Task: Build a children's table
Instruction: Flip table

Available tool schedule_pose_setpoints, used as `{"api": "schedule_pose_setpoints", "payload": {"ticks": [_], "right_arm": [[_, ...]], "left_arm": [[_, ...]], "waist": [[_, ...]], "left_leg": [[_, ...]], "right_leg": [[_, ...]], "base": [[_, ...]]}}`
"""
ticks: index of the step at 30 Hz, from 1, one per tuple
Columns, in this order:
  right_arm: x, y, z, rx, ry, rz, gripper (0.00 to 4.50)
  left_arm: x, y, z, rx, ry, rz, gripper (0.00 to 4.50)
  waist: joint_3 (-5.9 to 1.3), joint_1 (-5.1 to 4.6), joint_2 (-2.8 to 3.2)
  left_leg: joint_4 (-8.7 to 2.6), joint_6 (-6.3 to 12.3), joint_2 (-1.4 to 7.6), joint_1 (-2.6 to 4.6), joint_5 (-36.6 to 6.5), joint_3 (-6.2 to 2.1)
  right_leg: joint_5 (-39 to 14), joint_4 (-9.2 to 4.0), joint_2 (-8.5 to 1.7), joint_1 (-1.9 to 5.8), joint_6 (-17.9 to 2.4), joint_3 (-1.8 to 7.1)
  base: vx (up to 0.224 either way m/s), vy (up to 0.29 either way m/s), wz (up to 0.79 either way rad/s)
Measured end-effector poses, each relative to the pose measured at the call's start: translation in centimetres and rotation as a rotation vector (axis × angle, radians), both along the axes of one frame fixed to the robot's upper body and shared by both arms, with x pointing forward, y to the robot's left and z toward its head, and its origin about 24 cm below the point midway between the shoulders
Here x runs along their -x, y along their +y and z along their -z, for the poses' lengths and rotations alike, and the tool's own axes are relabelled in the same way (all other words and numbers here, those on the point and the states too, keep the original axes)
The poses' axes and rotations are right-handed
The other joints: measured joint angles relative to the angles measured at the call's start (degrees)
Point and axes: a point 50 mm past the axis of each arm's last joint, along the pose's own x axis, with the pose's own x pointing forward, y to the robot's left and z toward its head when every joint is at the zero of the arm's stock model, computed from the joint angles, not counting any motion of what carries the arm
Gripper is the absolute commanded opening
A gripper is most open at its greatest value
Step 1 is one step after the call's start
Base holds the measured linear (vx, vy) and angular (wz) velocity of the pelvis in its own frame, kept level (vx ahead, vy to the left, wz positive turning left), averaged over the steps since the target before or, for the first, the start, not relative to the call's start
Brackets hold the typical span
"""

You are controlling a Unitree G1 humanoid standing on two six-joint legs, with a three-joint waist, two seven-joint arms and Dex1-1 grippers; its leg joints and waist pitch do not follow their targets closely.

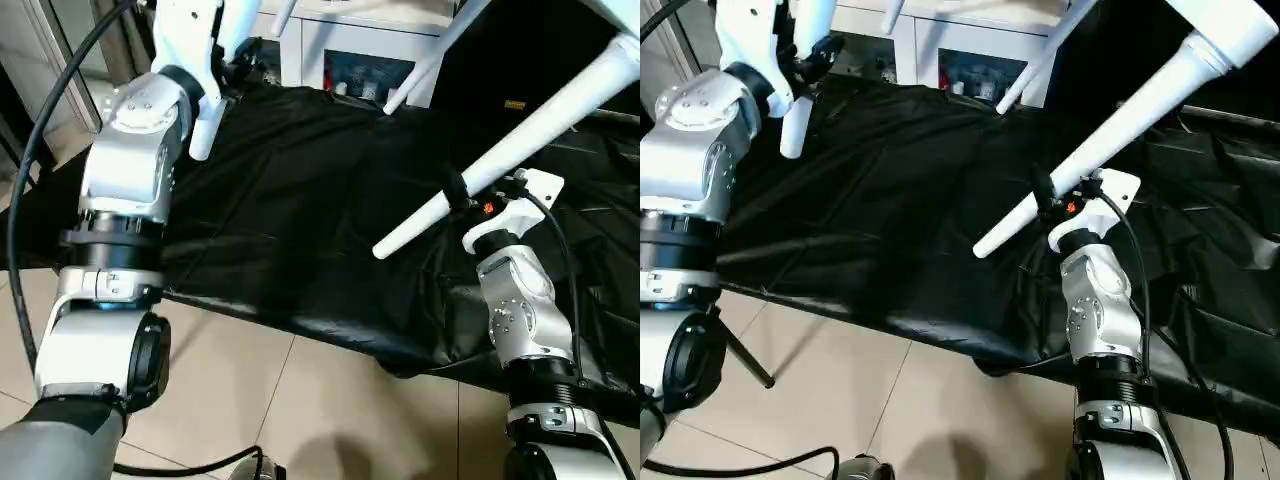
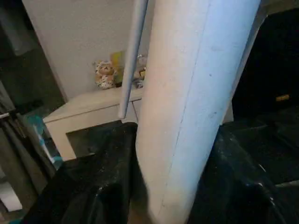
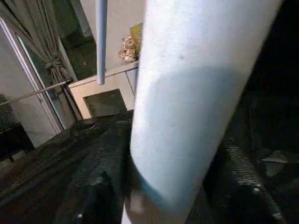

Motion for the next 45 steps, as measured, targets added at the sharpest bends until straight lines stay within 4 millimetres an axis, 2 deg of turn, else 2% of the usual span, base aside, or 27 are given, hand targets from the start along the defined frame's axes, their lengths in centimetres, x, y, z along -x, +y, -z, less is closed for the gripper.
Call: {"api": "schedule_pose_setpoints", "payload": {"ticks": [3, 8, 11, 17, 19, 24, 26, 28, 30, 31, 32, 33, 35, 38, 39, 41, 43, 44, 45], "right_arm": [[0.0, -0.2, -0.3, 0.018, -0.012, 0.012, 1.75], [0.3, -0.4, -0.9, 0.092, -0.035, 0.069, 1.64], [0.7, -0.7, -1.2, 0.146, -0.042, 0.111, 1.59], [2.5, -0.6, -0.8, 0.251, -0.056, 0.175, 1.57], [3.3, -0.4, -0.5, 0.276, -0.060, 0.191, 1.57], [3.8, 0.1, 0.2, 0.266, -0.043, 0.204, 1.57], [3.8, 0.4, 0.5, 0.263, -0.017, 0.190, 1.57], [3.8, 0.7, 0.8, 0.269, 0.009, 0.170, 1.57], [3.9, 0.9, 1.1, 0.270, 0.020, 0.146, 1.57], [4.0, 1.1, 1.2, 0.275, 0.017, 0.128, 1.92], [4.1, 1.3, 1.2, 0.279, 0.008, 0.111, 1.92], [4.3, 1.6, 1.3, 0.287, -0.003, 0.094, 1.92], [4.7, 2.1, 1.2, 0.288, -0.021, 0.074, 2.31], [5.2, 2.2, 2.1, 0.287, 0.014, 0.061, 2.47], [5.4, 2.3, 2.5, 0.284, 0.027, 0.059, 2.61], [6.0, 2.1, 3.2, 0.284, 0.062, 0.062, 2.77], [6.2, 2.0, 3.0, 0.284, 0.058, 0.063, 2.92], [6.4, 2.0, 2.8, 0.285, 0.050, 0.064, 2.92], [6.8, 1.8, 2.7, 0.287, 0.041, 0.068, 3.14]], "left_arm": [[0.1, 0.5, 1.1, 0.011, 0.020, -0.020, 1.82], [0.4, 1.3, 3.5, 0.037, 0.067, -0.041, 1.74], [0.6, 1.8, 5.4, 0.052, 0.107, -0.048, 1.70], [1.2, 1.8, 9.6, 0.074, 0.172, -0.029, 1.66], [1.2, 1.9, 10.4, 0.082, 0.171, -0.025, 1.66], [1.0, 1.8, 11.1, 0.063, 0.158, -0.013, 1.66], [0.9, 1.9, 11.6, 0.051, 0.165, -0.017, 1.66], [0.7, 2.3, 12.0, 0.036, 0.175, -0.029, 1.66], [0.6, 2.5, 12.2, 0.032, 0.187, -0.032, 2.22], [0.6, 2.9, 12.4, 0.014, 0.192, -0.036, 2.36], [0.7, 3.2, 12.4, -0.038, 0.196, -0.042, 2.36], [0.7, 3.4, 12.5, -0.072, 0.202, -0.045, 2.36], [1.3, 3.8, 12.8, -0.079, 0.195, -0.048, 2.71], [2.5, 3.8, 13.1, -0.073, 0.200, 0.002, 2.79], [3.0, 3.8, 13.2, -0.059, 0.199, 0.006, 2.85], [4.1, 4.0, 13.2, -0.029, 0.190, 0.016, 3.18], [4.8, 3.9, 13.3, -0.002, 0.186, 0.018, 3.25], [5.3, 4.0, 13.2, 0.019, 0.182, 0.014, 3.25], [5.9, 4.0, 13.2, 0.035, 0.169, 0.010, 3.39]], "waist": [[0.07, -0.01, -0.20], [0.38, 0.11, -0.89], [0.63, 0.28, -1.61], [0.55, 0.43, -2.30], [0.52, 0.40, -2.49], [0.34, 0.08, -2.74], [0.31, -0.28, -2.76], [0.16, -0.80, -2.93], [0.08, -1.22, -2.98], [0.00, -1.49, -3.02], [-0.01, -1.69, -3.00], [-0.01, -1.82, -2.99], [-0.04, -2.21, -2.97], [-0.04, -2.62, -2.84], [-0.03, -2.71, -2.79], [-0.03, -2.83, -2.72], [-0.05, -2.91, -2.59], [-0.07, -2.93, -2.52], [-0.08, -2.94, -2.50]], "left_leg": [[0.00, 0.00, 0.01, 0.00, 0.0, 0.01], [0.00, 0.00, 0.01, -0.01, 0.0, 0.03], [-0.03, -0.02, 0.03, -0.04, 0.0, 0.03], [-0.05, 0.06, 0.01, -0.15, 0.0, 0.06], [-0.07, 0.05, 0.02, -0.09, 0.0, 0.04], [-0.19, 0.03, -0.01, 0.45, 0.0, 0.07], [-0.40, 0.01, -0.04, 1.25, 0.0, 0.07], [-0.84, -0.01, -0.12, 2.00, -0.1, 0.06], [-1.31, -0.02, -0.13, 2.61, -0.1, 0.04], [-1.56, -0.02, -0.21, 2.88, -0.1, 0.05], [-1.58, -0.02, -0.21, 2.93, -0.1, 0.04], [-1.60, -0.02, -0.21, 2.94, -0.1, 0.04], [-1.61, -0.03, -0.22, 2.93, -0.1, 0.05], [-1.65, -0.04, -0.24, 2.81, -0.1, 0.12], [-1.65, -0.05, -0.24, 2.62, -0.1, 0.16], [-1.67, -0.12, -0.22, 2.01, 0.0, 0.17], [-1.65, -0.16, -0.18, 1.56, 0.0, 0.17], [-1.65, -0.16, -0.17, 1.51, 0.0, 0.17], [-1.65, -0.14, -0.17, 1.52, 0.0, 0.17]], "right_leg": [[0.0, 0.00, 0.00, 0.00, 0.0, 0.00], [0.0, 0.00, -0.01, 0.00, 0.0, 0.01], [0.0, 0.00, 0.00, -0.02, 0.0, -0.03], [0.0, -0.22, -0.01, 0.06, 0.1, -0.02], [0.0, -0.33, -0.01, 0.19, 0.2, -0.03], [0.1, -0.46, -0.06, 0.70, 0.3, 0.00], [-0.1, -0.66, -0.05, 1.35, 0.6, 0.01], [-0.2, -0.99, -0.06, 1.67, 0.7, 0.00], [-0.2, -1.53, -0.05, 2.29, 0.7, -0.11], [-0.2, -1.73, -0.05, 2.51, 0.7, -0.09], [-0.2, -1.77, -0.05, 2.53, 0.7, -0.09], [-0.2, -1.79, -0.06, 2.51, 0.7, -0.08], [-0.2, -1.80, -0.06, 2.49, 0.7, -0.04], [-0.1, -1.78, -0.06, 2.37, 0.5, 0.02], [0.1, -1.66, -0.06, 2.38, 0.3, 0.07], [0.0, -1.55, -0.05, 1.79, 0.2, 0.03], [0.0, -1.38, -0.02, 1.28, 0.2, 0.02], [0.0, -1.39, -0.01, 1.23, 0.2, 0.01], [-0.1, -1.39, -0.01, 1.24, 0.1, 0.01]], "base": [[0.000, 0.000, 0.00], [0.000, 0.000, 0.00], [0.000, 0.000, 0.00], [0.000, 0.000, 0.00], [0.000, 0.000, 0.00], [0.000, 0.000, 0.00], [0.000, 0.000, 0.00], [0.000, 0.000, 0.00], [0.000, 0.000, 0.00], [0.000, 0.000, 0.00], [0.000, 0.000, 0.00], [0.000, 0.000, 0.00], [0.000, 0.000, 0.00], [0.000, 0.000, 0.00], [0.052, -0.002, -0.03], [0.054, -0.006, -0.03], [0.000, 0.000, 0.00], [0.000, 0.000, 0.00], [0.000, 0.000, 0.00]]}}
